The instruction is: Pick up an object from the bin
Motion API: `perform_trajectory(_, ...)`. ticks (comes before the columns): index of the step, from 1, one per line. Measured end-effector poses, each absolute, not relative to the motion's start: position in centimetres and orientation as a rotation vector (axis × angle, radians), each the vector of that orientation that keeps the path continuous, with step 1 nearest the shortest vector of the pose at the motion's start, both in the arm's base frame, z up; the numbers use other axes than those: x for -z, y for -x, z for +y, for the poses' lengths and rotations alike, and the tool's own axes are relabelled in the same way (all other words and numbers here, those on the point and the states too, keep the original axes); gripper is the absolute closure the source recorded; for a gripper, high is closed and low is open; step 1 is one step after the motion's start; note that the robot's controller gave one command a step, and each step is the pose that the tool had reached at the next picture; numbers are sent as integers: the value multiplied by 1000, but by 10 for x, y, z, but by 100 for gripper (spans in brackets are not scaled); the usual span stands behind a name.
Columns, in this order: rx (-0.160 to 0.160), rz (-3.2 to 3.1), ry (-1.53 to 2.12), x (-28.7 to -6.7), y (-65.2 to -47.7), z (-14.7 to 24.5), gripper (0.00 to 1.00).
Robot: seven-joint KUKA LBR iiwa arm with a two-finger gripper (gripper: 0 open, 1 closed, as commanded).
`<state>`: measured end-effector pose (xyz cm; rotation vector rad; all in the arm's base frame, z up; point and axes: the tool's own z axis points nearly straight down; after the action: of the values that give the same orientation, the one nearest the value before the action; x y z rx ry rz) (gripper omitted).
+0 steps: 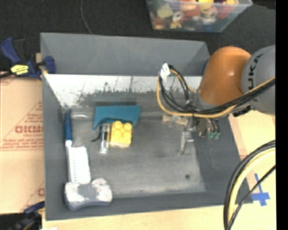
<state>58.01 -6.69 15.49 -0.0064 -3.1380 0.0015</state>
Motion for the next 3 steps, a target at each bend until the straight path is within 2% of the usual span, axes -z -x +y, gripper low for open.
perform_trajectory(1, -3, -3146, 3, -160, -582, -67, 0)
perform_trajectory(2, -3, -3148, 73, -71, -646, -97, 0)
perform_trajectory(3, -2, -3150, 252, -127, -652, -78, 0)
